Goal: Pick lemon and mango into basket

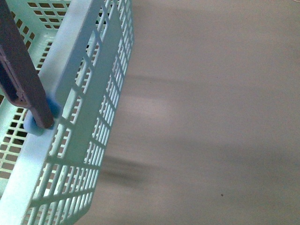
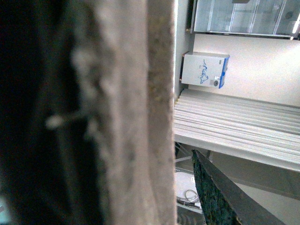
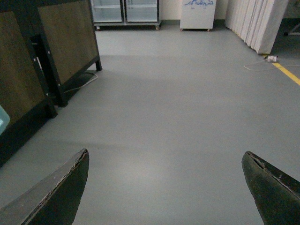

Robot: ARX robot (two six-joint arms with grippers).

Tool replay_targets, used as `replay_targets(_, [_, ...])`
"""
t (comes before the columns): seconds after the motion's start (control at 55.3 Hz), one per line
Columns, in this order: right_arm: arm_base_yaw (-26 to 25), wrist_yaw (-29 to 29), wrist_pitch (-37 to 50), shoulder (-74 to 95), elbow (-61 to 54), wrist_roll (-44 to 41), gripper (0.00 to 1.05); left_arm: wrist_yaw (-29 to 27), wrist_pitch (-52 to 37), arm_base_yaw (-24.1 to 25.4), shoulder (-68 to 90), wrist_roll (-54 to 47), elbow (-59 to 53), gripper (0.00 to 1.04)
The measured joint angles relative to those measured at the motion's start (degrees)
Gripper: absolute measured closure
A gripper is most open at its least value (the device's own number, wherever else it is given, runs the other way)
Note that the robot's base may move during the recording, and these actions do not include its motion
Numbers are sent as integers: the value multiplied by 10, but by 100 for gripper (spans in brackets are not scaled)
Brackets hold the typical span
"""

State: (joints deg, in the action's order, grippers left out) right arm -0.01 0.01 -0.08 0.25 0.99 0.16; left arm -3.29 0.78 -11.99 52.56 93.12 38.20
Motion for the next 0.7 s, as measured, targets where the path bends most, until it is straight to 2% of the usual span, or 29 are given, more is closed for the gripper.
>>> replay_targets(0.705, [0, 0, 0, 0, 0, 0, 9, 0, 0, 0, 0, 0, 0, 76])
